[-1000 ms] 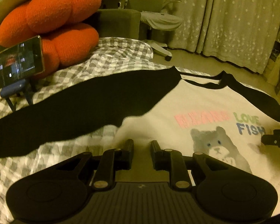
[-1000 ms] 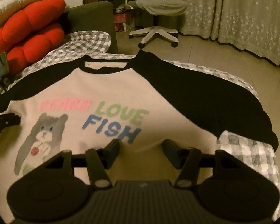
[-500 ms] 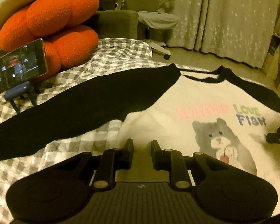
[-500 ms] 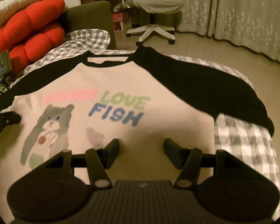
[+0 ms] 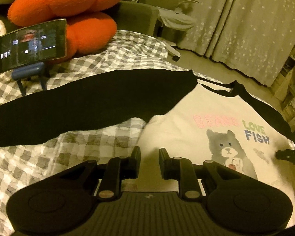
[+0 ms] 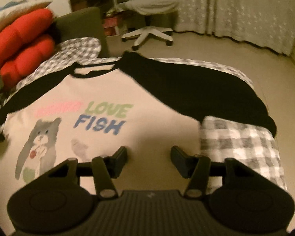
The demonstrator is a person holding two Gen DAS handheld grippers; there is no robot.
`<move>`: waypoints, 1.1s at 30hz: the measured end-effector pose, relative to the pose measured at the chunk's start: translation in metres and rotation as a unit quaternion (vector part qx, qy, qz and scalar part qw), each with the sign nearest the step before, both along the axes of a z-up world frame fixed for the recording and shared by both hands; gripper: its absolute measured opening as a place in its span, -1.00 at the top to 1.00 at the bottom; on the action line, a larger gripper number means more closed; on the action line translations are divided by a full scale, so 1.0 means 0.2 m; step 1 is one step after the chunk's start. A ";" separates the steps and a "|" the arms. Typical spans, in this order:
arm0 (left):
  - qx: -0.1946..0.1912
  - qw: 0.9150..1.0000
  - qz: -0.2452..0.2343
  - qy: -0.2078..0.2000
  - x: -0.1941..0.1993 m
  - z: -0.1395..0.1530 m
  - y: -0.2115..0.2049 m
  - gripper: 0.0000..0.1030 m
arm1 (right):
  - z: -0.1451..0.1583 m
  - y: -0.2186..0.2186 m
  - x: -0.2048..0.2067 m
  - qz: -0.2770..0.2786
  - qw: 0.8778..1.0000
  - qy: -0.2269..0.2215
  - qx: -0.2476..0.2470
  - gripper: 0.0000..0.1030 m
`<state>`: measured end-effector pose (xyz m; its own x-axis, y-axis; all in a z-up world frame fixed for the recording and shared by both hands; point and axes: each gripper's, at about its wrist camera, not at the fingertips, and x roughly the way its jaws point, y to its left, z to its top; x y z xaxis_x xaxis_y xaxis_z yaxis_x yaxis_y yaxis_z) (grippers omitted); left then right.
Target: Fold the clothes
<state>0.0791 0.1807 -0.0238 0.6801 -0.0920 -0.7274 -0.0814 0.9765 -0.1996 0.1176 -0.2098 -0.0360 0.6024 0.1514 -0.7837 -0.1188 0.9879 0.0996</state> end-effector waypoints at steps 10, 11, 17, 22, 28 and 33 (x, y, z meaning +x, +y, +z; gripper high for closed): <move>0.005 1.000 0.029 0.006 -0.02 -0.01 0.08 0.53 | 0.00 -0.10 0.02 -0.039 0.999 0.012 0.009 0.19; 0.005 0.999 0.032 0.007 -0.02 -0.01 0.08 0.52 | 0.00 -0.13 0.02 -0.048 0.999 0.012 0.014 0.21; 0.001 0.998 0.060 0.014 -0.03 -0.02 0.16 0.52 | 0.03 -0.14 -0.01 -0.070 0.997 -0.011 0.001 0.23; -0.029 0.993 0.115 0.023 -0.04 -0.02 0.30 0.53 | 0.04 -0.15 -0.01 -0.087 0.996 -0.025 -0.020 0.16; -0.064 0.984 0.167 0.026 -0.06 -0.03 0.45 0.53 | 0.04 -0.08 -0.03 -0.057 0.997 -0.038 -0.038 0.11; -0.101 0.961 0.257 0.030 -0.10 -0.06 0.70 0.50 | 0.04 -0.05 -0.03 -0.046 0.997 -0.041 -0.044 0.08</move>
